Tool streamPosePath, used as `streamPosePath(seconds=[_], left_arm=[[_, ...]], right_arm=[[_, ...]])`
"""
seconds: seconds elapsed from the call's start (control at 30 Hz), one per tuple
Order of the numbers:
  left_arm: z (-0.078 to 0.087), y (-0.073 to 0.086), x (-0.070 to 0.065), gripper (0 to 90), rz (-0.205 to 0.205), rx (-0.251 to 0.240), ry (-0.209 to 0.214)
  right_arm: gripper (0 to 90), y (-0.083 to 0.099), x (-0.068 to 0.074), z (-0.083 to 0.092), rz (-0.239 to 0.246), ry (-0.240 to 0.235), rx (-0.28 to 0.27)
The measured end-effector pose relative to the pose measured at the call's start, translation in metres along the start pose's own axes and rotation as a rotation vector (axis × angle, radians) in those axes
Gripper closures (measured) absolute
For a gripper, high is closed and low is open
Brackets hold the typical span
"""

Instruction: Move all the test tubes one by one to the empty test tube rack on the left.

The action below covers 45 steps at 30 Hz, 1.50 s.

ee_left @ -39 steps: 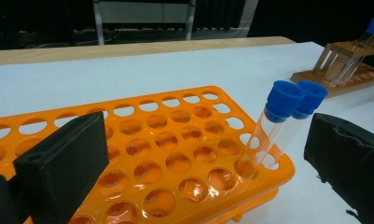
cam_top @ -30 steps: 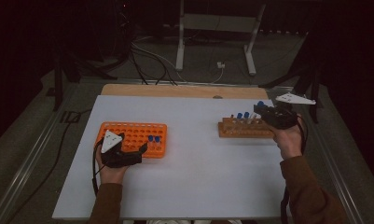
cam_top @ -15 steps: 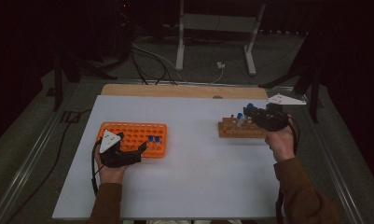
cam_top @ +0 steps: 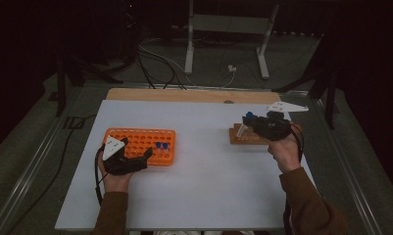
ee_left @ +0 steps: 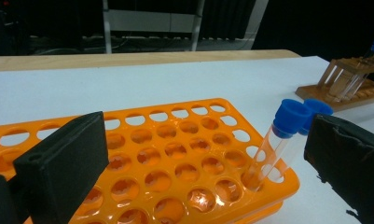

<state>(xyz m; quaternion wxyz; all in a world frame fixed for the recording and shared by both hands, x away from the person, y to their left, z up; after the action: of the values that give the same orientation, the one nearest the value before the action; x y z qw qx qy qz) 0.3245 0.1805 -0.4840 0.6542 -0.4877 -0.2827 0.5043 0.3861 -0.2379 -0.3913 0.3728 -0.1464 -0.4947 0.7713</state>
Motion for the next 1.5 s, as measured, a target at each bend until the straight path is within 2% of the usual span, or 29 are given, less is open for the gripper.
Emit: streamPosePath(seconds=[0.37,0.67,0.87,1.1,1.23,1.37,1.5], left_arm=[[0.003,-0.004,-0.001,0.8,-0.009,-0.017,-0.014],[0.009,-0.018,-0.012,0.8,-0.03,-0.059,-0.013],[0.013,-0.03,-0.027,0.8,-0.062,-0.086,0.009],[0.012,-0.047,-0.049,0.8,-0.089,-0.125,0.022],[0.007,-0.056,-0.064,0.8,-0.119,-0.12,0.047],[0.001,-0.061,-0.077,0.9,-0.116,-0.11,0.062],[-0.007,-0.062,-0.089,1.3,-0.131,-0.091,0.078]], right_arm=[[76.2,-0.003,0.019,-0.018,0.021,-0.061,0.015],[76.2,-0.003,0.034,-0.033,0.031,-0.113,0.033],[76.2,-0.005,0.042,-0.041,0.024,-0.152,0.034],[76.2,-0.01,0.053,-0.049,0.039,-0.18,0.038],[76.2,-0.011,0.058,-0.053,0.038,-0.198,0.039],[76.2,-0.013,0.064,-0.055,0.048,-0.211,0.046],[76.1,-0.015,0.069,-0.056,0.059,-0.226,0.051]])
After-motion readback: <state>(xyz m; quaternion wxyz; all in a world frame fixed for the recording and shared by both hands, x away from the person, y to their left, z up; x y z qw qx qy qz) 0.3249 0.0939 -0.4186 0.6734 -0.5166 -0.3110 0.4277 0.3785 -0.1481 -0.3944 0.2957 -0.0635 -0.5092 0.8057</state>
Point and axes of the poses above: each handheld gripper's, and its own axes: z roughly backward along the jaws, y roughly out of its underside, x roughly to its left, the point moved 3 cm from there along -z, roughly forward along the jaws, and after that the axes turned 6 degrees about -y, right-handed, at the moved point
